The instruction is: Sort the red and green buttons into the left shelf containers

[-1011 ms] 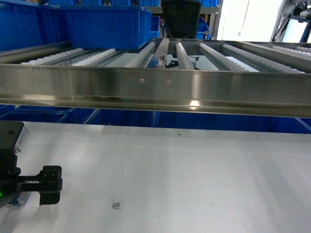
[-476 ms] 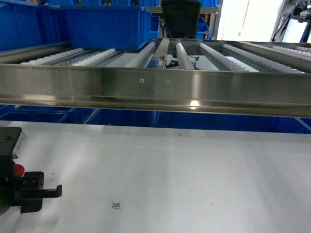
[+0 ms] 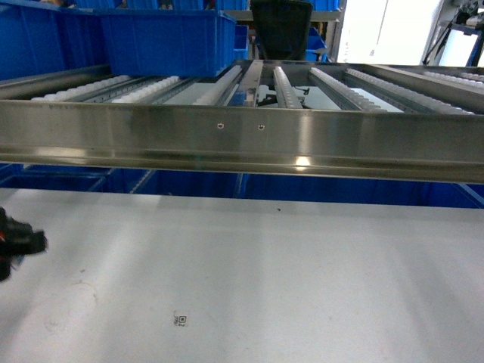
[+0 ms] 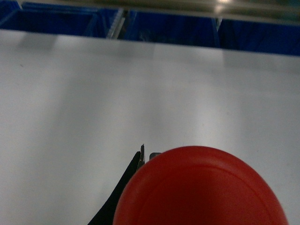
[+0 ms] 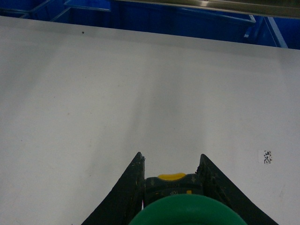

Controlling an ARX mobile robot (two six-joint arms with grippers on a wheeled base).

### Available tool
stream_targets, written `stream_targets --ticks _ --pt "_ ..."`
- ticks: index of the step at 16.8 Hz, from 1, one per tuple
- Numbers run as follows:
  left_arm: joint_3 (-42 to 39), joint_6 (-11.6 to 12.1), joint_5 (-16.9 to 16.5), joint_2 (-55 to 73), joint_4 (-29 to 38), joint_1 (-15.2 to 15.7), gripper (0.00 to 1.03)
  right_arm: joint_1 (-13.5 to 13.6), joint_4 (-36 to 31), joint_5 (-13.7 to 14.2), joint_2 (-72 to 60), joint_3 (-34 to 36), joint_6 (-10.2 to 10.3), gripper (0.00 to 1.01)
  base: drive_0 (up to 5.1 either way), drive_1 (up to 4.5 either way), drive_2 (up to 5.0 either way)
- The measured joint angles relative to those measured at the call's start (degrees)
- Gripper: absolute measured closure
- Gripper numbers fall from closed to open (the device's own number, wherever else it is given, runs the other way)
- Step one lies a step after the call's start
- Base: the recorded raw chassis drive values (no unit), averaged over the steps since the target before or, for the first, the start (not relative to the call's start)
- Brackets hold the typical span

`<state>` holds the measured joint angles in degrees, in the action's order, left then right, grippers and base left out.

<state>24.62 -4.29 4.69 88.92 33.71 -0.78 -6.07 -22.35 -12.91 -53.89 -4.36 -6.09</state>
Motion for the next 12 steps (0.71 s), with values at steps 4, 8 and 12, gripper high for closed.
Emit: stream_targets --ticks 4,8,12 --pt "-0.8 0.3 -2.6 -15.1 -9.0 1.4 0.76 0.0 0.0 0.0 0.0 0.0 0.0 0.72 0.0 0.0 0.0" --pt "-2.3 0.2 -1.7 -26.6 -18.8 -1.7 0.76 0.0 0.0 0.0 0.0 0.0 0.0 0.72 0.0 0.0 0.0" --pt "-2.7 0.2 0.8 -36.5 -25.9 -5.4 0.76 0.0 0.0 0.0 0.0 0.0 0.0 0.72 0.0 0.0 0.0"
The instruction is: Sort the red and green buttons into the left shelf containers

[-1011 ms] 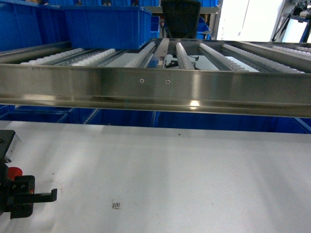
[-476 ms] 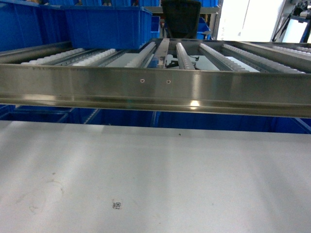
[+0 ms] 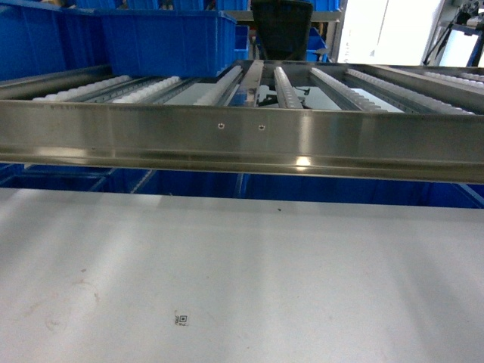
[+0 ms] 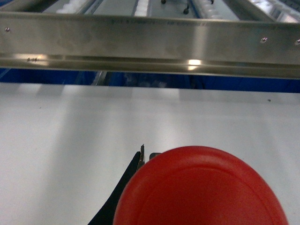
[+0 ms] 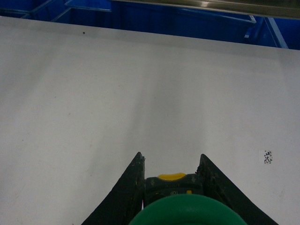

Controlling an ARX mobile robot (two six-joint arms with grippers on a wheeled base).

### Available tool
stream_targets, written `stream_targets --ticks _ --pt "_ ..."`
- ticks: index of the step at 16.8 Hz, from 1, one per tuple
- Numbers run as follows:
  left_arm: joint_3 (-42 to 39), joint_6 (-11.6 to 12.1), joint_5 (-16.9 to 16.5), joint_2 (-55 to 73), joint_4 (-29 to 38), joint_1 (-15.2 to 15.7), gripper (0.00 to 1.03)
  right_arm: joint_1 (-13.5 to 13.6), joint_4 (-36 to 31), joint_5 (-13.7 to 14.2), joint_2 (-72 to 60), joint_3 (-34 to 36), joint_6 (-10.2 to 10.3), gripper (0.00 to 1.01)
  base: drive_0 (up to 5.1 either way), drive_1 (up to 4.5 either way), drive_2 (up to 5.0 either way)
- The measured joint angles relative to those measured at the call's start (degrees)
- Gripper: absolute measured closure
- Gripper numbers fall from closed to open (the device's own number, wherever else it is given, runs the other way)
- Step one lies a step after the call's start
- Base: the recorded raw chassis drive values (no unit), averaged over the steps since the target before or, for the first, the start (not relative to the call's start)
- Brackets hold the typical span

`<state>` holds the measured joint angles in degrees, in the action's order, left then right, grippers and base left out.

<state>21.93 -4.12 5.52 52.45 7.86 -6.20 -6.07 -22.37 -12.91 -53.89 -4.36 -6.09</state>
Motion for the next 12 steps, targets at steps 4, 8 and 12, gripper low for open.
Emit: stream_targets --ticks 4,8,12 --pt "0.0 1.2 -0.9 3.8 6.7 2.0 0.76 0.0 0.0 0.0 0.0 0.0 0.0 0.72 -1.2 0.64 0.6" --pt "-0.1 1.5 -1.1 3.8 6.6 1.8 0.76 -0.1 -0.1 0.1 0.0 0.0 0.0 0.72 -4.9 2.58 2.6" --pt "-0.1 1.5 -1.0 3.8 6.8 1.8 0.76 -0.1 0.0 0.1 0.0 0.0 0.0 0.72 -4.9 2.58 2.6"
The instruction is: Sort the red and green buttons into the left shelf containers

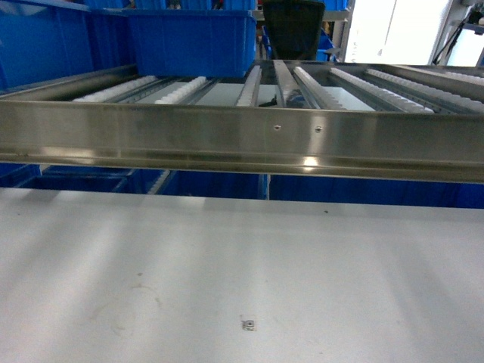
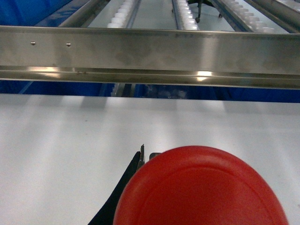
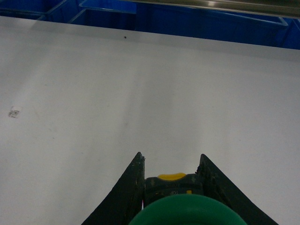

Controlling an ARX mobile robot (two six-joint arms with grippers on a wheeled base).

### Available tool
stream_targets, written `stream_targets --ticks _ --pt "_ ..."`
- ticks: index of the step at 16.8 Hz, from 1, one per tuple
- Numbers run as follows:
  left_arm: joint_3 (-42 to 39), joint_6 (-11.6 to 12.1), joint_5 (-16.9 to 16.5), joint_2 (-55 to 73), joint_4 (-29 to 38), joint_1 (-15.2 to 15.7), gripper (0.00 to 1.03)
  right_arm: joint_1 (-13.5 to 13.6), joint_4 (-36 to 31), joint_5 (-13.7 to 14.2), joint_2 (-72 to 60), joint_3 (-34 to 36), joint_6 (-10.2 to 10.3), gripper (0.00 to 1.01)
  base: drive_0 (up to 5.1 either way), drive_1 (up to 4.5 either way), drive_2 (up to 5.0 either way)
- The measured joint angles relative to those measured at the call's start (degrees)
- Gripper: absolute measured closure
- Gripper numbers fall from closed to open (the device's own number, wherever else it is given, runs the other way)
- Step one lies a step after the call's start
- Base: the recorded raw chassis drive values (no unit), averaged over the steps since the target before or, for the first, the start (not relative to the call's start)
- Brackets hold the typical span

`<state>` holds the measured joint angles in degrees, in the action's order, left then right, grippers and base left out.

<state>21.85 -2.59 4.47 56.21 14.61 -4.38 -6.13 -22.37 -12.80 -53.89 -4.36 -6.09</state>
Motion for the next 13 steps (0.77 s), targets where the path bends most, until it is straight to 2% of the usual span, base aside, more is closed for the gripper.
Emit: stream_targets --ticks 13 --pt "0.0 0.0 0.0 0.0 -0.3 0.0 0.77 0.0 0.1 -0.1 0.0 0.0 0.0 0.72 -4.9 2.58 2.6"
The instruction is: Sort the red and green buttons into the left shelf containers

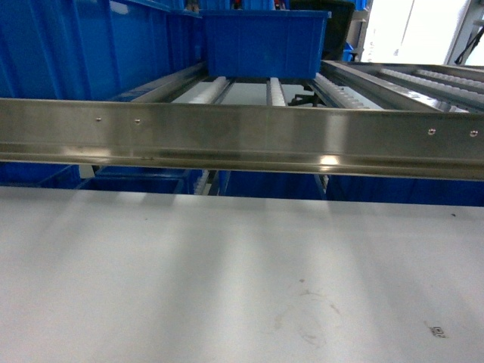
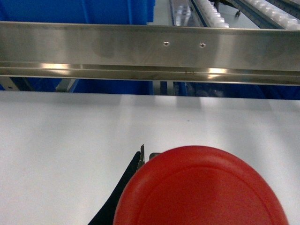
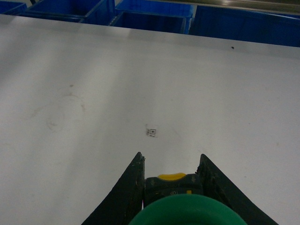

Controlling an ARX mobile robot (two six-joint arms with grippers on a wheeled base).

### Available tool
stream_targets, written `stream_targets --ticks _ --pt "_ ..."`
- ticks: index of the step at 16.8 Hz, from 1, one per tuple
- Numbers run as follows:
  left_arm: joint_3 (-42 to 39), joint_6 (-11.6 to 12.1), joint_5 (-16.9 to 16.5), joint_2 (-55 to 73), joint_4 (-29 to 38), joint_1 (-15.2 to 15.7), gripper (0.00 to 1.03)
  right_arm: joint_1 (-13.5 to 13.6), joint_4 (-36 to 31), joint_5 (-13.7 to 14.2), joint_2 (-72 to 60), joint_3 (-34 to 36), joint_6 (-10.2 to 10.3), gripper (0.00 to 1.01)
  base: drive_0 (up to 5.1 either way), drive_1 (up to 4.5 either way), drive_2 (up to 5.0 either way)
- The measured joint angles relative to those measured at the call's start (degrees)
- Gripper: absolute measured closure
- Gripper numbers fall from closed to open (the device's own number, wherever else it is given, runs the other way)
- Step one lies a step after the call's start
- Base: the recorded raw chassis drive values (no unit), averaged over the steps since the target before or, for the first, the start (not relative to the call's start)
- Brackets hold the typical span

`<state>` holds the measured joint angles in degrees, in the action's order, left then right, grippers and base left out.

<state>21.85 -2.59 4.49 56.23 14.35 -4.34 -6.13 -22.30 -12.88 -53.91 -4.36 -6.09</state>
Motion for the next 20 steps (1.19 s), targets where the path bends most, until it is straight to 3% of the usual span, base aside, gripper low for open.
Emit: stream_targets --ticks 20 --pt "0.0 0.0 0.0 -0.1 0.3 0.0 0.77 0.0 0.0 0.0 0.0 0.0 0.0 0.72 -4.7 1.24 3.6"
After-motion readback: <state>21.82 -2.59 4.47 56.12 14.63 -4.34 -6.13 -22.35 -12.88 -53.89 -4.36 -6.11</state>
